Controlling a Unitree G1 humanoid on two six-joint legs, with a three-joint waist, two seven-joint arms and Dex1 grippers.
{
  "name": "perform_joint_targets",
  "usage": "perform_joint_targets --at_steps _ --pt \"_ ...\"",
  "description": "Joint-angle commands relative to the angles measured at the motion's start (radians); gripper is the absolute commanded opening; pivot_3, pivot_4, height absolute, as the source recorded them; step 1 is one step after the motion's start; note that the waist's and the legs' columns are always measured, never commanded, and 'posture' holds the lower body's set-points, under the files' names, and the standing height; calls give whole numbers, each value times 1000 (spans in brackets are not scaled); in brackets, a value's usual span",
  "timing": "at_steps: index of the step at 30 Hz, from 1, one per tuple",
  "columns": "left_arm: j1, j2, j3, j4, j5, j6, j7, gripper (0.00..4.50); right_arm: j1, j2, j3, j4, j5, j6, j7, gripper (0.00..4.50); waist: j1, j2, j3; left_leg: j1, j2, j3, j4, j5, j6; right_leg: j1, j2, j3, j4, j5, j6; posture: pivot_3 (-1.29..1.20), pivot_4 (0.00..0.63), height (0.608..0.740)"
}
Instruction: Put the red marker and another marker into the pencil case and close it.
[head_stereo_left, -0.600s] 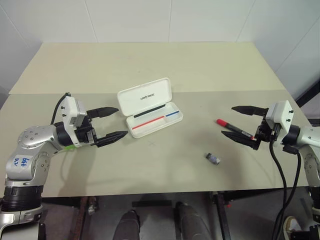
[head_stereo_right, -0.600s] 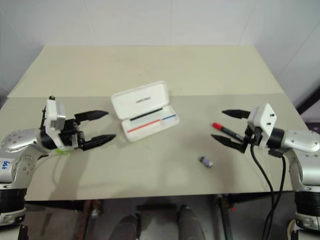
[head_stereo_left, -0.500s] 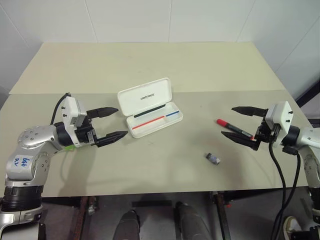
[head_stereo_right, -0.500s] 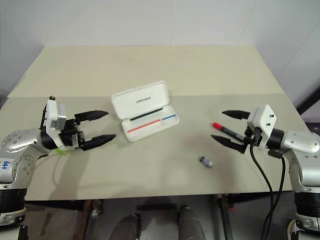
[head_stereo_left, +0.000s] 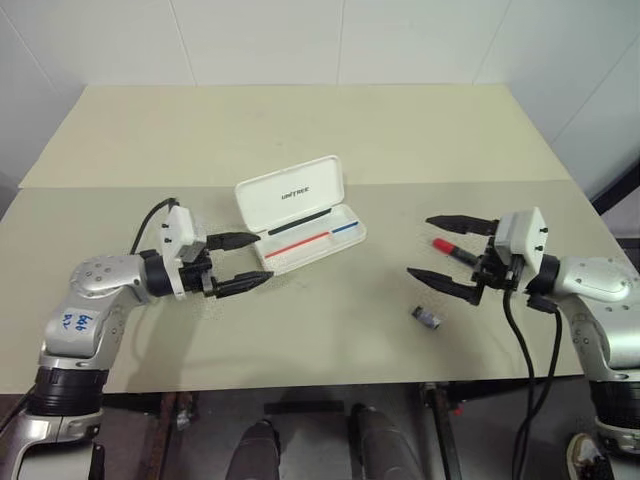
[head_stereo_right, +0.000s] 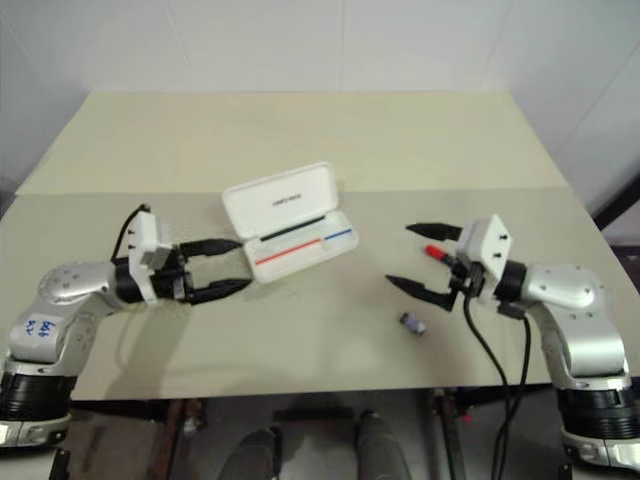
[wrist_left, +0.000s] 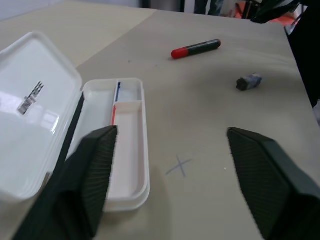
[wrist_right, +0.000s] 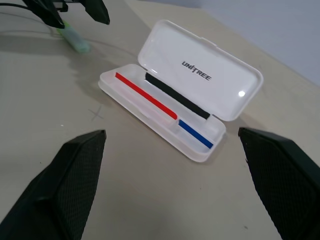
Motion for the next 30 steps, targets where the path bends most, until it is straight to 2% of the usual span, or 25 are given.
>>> perform_joint_targets --at_steps 1,10,18,28,30 --pt "-21 -29 -55 32 75 -36 31 2898 -6 14 -4 -64 25 9 -30 4500 0 0 0 0 0 0 0 0 0 0 0 0 0 0 0 0 150 740" --pt "-94 -117 -153 218 227 -155 70 2898 5 66 29 -165 14 41 -117 4500 4 0 0 0 0 0 1 0 0 0 0 0 0 1 1 0 150 740" --pt "-156 -174 -196 303 278 -187 58 2898 30 78 27 -230 15 64 -170 4500 12 0 0 0 0 -1 1 0 0 0 0 0 2 2 4 0 150 740" --pt "-210 -189 -229 366 323 -176 40 2898 74 12 13 -290 55 136 -137 4500 24 0 0 -1 0 -1 3 0 0 0 0 0 1 2 3 0 150 740" --pt "-221 -194 -231 380 336 -172 52 2568 87 -10 1 -297 68 143 -121 4500 24 0 0 -1 0 -1 3 0 0 0 0 0 1 2 3 0 150 740"
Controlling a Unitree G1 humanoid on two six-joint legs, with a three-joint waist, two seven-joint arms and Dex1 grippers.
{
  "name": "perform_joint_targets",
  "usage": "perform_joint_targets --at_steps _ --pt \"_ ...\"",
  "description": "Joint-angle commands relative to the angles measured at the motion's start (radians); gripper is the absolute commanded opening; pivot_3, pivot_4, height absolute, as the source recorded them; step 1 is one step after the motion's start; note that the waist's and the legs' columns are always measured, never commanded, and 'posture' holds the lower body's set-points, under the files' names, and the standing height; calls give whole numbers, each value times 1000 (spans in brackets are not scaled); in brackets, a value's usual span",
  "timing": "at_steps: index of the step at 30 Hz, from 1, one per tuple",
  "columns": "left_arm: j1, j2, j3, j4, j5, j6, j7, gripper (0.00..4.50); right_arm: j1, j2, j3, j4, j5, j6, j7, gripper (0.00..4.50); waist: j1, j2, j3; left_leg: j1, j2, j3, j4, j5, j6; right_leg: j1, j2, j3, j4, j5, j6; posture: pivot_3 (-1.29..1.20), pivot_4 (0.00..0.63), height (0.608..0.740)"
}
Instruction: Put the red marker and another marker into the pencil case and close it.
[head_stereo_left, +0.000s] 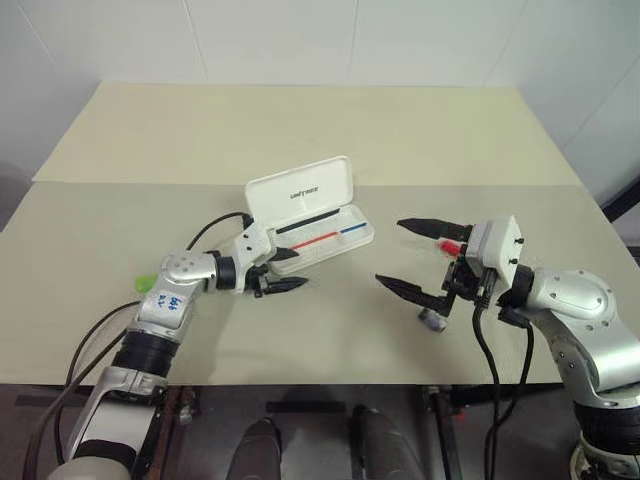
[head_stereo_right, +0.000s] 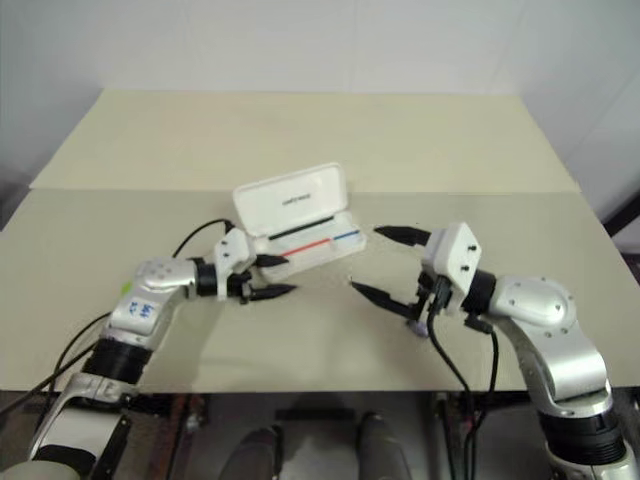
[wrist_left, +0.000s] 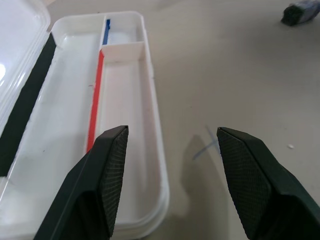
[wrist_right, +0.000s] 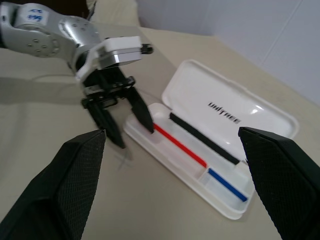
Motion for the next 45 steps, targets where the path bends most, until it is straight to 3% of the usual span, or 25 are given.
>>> perform_joint_targets --at_steps 1,8,19,31,45 --pt "-26 -8 -8 10 24 2 9 2340 13 -40 -38 -53 40 8 26 4500 0 0 0 0 0 0 0 0 0 0 0 0 0 0 0 0 150 740" --pt "-45 -7 -28 9 41 -9 -23 18 6 -68 -44 -62 68 24 30 4500 0 0 0 0 0 0 0 0 0 0 0 0 0 0 0 0 150 740" --pt "-20 64 -23 -111 14 17 -132 18 7 -105 -60 -22 76 19 63 4500 -2 0 0 -1 0 0 1 0 0 0 0 0 -1 -1 -2 0 150 740" --pt "196 251 74 -239 -69 -12 -251 18 18 -109 -76 -13 81 19 69 4500 -5 0 0 0 0 0 1 0 0 0 0 0 -2 -3 -5 0 150 740" --pt "148 177 29 -175 -58 -107 -263 18 12 -99 -63 -17 84 19 69 4500 2 0 0 -1 0 0 1 0 0 0 0 0 -2 -3 -6 0 150 740"
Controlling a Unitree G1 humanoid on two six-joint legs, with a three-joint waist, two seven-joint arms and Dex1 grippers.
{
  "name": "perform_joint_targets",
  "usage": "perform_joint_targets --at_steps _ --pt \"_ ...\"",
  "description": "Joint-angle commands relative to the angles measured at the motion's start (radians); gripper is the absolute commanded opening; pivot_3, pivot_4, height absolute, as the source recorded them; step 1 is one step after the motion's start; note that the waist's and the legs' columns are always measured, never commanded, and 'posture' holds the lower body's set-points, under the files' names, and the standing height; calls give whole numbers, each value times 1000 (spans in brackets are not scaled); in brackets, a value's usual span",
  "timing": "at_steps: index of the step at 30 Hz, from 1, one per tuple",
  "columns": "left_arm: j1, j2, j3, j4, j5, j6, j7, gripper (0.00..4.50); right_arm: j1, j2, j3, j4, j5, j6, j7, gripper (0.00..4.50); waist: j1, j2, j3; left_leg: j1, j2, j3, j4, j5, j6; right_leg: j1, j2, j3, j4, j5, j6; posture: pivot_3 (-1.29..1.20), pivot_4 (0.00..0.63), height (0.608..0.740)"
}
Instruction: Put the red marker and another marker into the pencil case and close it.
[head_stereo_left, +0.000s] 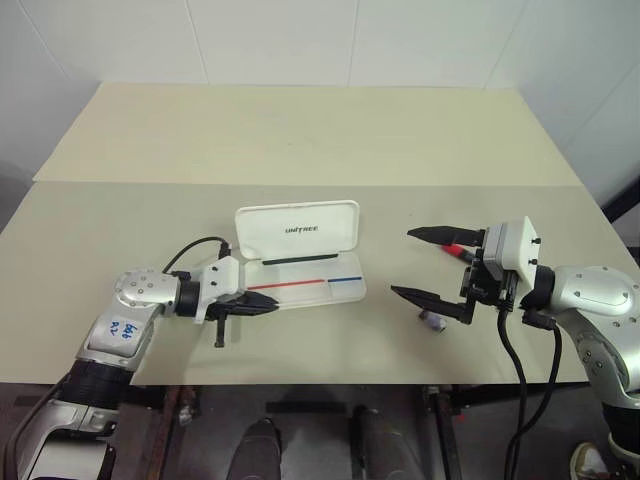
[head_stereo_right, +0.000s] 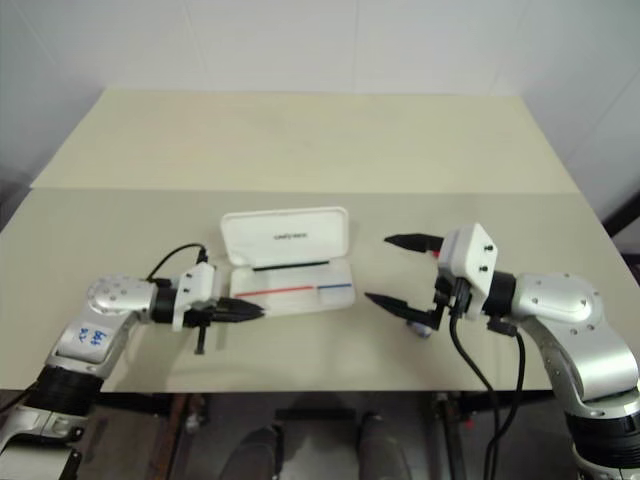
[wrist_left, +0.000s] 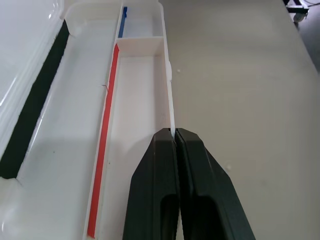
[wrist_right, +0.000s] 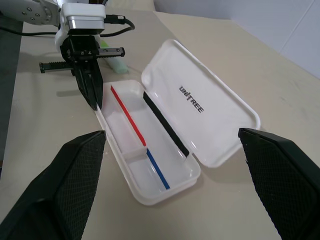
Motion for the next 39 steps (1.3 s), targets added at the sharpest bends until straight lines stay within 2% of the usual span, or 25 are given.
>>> perform_joint_targets --at_steps 1,15,22,29,34,37,39 --pt "-35 -8 -13 16 2 -36 -24 18 -2 0 -19 -29 19 -7 0 4500 0 0 0 0 0 0 0 0 0 0 0 0 0 0 0 0 150 740" --pt "-61 -6 -26 21 -21 -19 -78 18 11 3 -23 -38 19 -5 -10 4500 -2 0 0 0 0 0 0 0 0 0 0 0 1 0 0 0 150 740" --pt "-1 33 48 -136 -152 93 -111 2163 -2 22 -4 -11 14 -19 0 4500 -4 0 0 0 0 0 0 0 0 0 0 0 1 0 0 0 150 740" --pt "77 77 168 -237 -191 119 -36 2163 -26 56 29 24 4 -34 14 4500 -9 0 0 0 0 0 0 0 0 0 0 0 0 0 0 0 150 740" --pt "191 98 271 -327 -255 169 12 2163 -32 51 22 61 6 -38 29 4500 -9 0 0 0 0 0 0 0 0 0 0 0 0 0 0 0 150 740" --pt "211 91 308 -377 -312 228 52 2713 21 15 -27 70 11 -29 44 4500 -4 0 0 0 0 0 0 0 0 0 0 0 0 0 0 0 150 740" --pt "201 78 338 -405 -367 274 90 3389 88 -12 -78 77 11 -23 47 4500 6 0 0 0 0 0 0 0 0 0 0 0 0 0 0 0 150 740"
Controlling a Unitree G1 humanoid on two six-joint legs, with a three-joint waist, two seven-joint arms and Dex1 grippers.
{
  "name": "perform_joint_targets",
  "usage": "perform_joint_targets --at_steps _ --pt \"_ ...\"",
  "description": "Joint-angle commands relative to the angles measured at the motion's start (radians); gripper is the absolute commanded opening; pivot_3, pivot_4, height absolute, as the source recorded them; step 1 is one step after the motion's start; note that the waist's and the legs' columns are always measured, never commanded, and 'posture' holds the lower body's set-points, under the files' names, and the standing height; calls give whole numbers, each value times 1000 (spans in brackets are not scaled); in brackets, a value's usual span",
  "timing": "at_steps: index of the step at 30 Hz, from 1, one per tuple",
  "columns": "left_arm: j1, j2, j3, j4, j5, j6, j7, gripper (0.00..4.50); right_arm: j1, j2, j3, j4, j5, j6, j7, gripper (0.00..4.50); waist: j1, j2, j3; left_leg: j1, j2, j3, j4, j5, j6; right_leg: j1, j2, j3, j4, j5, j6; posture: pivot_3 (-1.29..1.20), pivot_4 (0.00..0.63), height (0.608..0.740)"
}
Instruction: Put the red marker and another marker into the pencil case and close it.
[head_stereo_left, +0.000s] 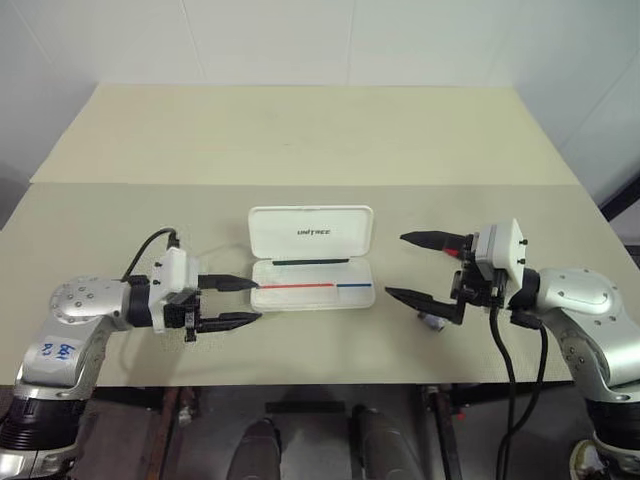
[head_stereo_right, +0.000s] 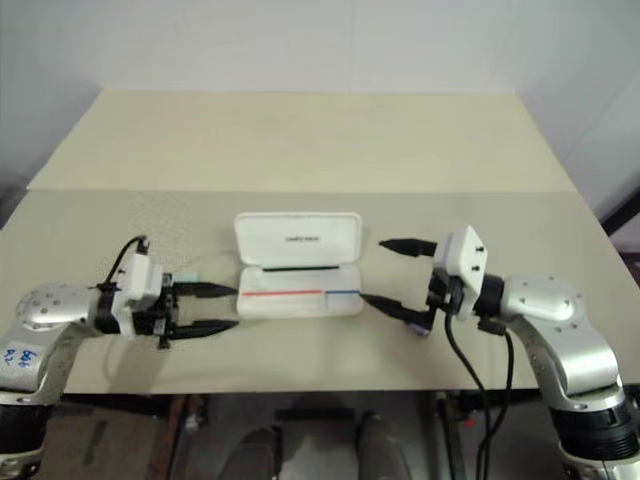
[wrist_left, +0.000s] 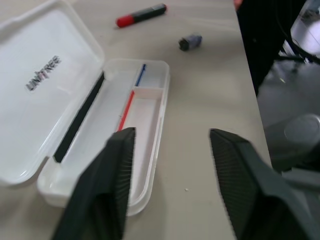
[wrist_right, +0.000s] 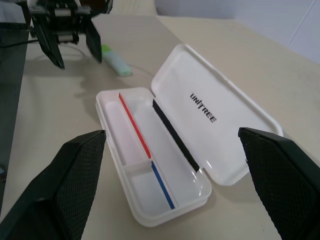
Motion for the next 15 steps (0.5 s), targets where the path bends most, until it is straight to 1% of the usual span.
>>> perform_joint_targets --at_steps 1,2,3,4,7,9,11,15 --pt "-7 -2 74 -92 -133 98 53 3759 93 -52 -112 3 13 6 12 4500 3 0 0 0 0 0 1 0 0 1 0 0 0 0 0 0 150 740" --pt "-3 0 82 -109 -155 116 56 4040 123 -63 -134 11 10 8 12 4500 0 0 0 0 0 0 1 0 0 1 0 0 -1 0 0 0 150 740" --pt "1 4 87 -122 -173 132 57 4430 147 -71 -152 22 5 5 12 4500 -2 0 0 0 0 0 1 0 0 1 0 0 -1 0 0 0 150 740" --pt "3 5 90 -132 -181 141 63 4488 163 -78 -165 30 3 2 13 4500 -4 0 0 0 0 0 1 0 0 1 0 0 -2 0 0 0 150 740" --pt "-8 -1 106 -125 -201 159 89 4488 201 -108 -194 114 -38 -35 31 4500 -15 0 0 1 0 0 1 0 0 1 0 0 -1 0 0 0 150 740" --pt "-24 9 106 -99 -196 154 84 4488 146 -131 -186 234 -70 -60 42 4500 -23 0 0 2 0 0 2 0 0 2 0 0 -1 0 0 0 150 740" --pt "-44 17 103 -80 -191 153 80 4488 60 -141 -151 354 -104 -90 61 4500 -35 0 0 1 0 1 6 0 0 3 0 1 -1 1 -1 0 150 740" --pt "-69 24 97 -60 -183 152 79 4488 -66 -138 -93 525 -170 -155 104 4500 -51 0 0 2 0 2 7 1 1 4 0 1 -3 4 -2 0 150 740"
